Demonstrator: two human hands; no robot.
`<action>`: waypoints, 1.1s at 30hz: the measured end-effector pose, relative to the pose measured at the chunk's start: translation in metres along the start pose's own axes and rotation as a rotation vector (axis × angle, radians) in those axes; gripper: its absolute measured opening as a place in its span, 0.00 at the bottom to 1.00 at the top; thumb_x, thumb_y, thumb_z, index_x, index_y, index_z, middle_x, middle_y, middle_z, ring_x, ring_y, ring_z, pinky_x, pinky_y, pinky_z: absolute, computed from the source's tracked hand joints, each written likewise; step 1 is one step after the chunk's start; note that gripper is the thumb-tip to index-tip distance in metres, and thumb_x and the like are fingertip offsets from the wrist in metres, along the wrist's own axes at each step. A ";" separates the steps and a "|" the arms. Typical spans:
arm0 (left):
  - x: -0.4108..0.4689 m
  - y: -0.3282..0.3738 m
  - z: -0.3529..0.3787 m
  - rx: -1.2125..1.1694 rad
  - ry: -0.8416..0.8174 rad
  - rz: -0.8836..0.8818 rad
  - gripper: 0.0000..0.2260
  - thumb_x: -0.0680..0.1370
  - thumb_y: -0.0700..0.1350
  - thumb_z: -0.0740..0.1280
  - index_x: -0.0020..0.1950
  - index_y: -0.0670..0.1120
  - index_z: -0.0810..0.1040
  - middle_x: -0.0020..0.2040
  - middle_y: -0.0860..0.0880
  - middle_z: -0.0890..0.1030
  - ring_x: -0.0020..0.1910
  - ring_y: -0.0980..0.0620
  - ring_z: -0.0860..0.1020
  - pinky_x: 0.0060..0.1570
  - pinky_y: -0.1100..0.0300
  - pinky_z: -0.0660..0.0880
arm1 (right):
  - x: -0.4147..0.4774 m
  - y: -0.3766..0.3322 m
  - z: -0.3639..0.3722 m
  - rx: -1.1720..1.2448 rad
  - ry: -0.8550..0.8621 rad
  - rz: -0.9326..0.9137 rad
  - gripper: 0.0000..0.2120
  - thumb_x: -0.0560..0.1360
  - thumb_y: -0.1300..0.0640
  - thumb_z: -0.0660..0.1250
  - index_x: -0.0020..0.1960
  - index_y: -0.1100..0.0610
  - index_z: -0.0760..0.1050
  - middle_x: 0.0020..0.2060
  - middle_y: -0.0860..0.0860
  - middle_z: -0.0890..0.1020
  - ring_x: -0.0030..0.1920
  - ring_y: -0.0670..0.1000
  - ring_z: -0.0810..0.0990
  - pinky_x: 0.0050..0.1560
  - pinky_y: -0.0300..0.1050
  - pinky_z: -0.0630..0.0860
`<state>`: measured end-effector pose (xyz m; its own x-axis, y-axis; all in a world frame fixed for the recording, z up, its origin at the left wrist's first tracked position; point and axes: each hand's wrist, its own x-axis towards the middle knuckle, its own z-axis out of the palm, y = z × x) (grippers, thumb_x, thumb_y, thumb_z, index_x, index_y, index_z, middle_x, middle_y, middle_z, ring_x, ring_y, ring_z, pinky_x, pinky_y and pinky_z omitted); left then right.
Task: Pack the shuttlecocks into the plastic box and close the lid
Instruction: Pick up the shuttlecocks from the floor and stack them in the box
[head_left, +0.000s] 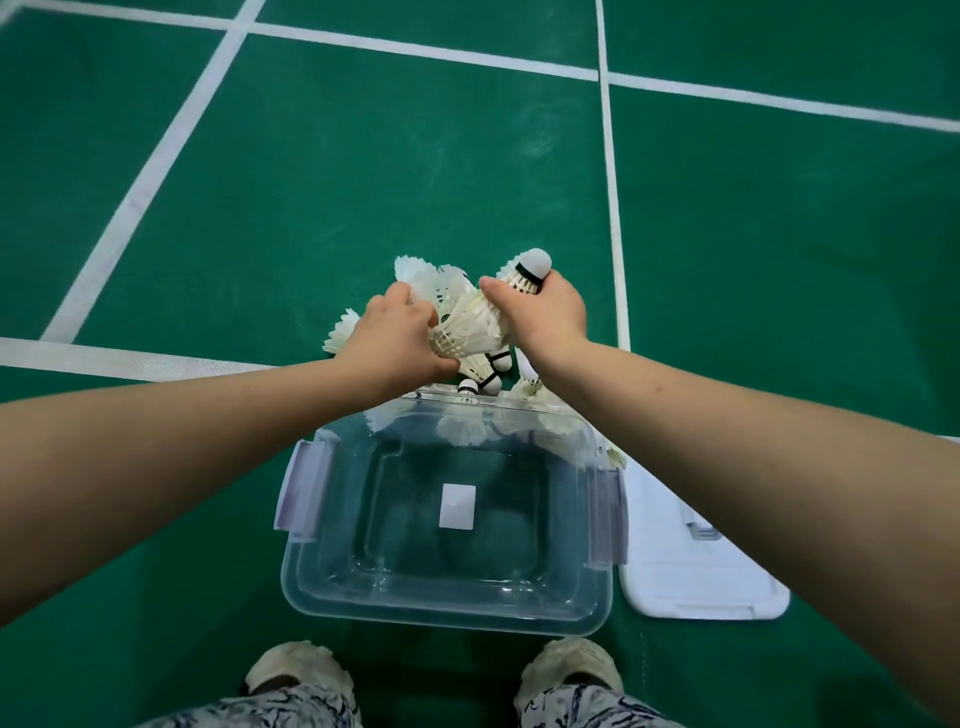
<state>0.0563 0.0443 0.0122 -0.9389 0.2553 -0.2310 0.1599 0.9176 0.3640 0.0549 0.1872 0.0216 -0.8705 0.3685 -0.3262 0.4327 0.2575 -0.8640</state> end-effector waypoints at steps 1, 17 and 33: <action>0.000 -0.002 -0.001 0.007 -0.001 0.002 0.25 0.67 0.55 0.70 0.59 0.42 0.73 0.56 0.43 0.68 0.57 0.44 0.68 0.57 0.52 0.67 | 0.000 0.002 -0.001 -0.006 -0.007 -0.007 0.16 0.68 0.48 0.72 0.49 0.57 0.75 0.47 0.54 0.82 0.49 0.54 0.80 0.54 0.53 0.77; -0.004 -0.025 -0.013 0.089 0.049 -0.011 0.23 0.68 0.52 0.70 0.58 0.42 0.73 0.56 0.42 0.68 0.57 0.43 0.66 0.57 0.50 0.67 | 0.009 0.008 -0.033 0.187 -0.034 -0.020 0.08 0.69 0.51 0.70 0.40 0.52 0.72 0.38 0.50 0.79 0.42 0.52 0.79 0.51 0.55 0.78; -0.009 -0.026 -0.011 -0.052 0.041 0.140 0.25 0.69 0.50 0.72 0.62 0.44 0.71 0.58 0.42 0.67 0.58 0.45 0.67 0.56 0.57 0.65 | -0.002 -0.002 -0.021 0.482 -0.440 0.268 0.07 0.76 0.55 0.62 0.39 0.55 0.73 0.35 0.51 0.78 0.37 0.50 0.78 0.45 0.47 0.79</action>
<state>0.0578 0.0149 0.0144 -0.9202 0.3663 -0.1379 0.2754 0.8563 0.4368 0.0607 0.2047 0.0317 -0.8065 -0.0574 -0.5884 0.5818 -0.2537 -0.7727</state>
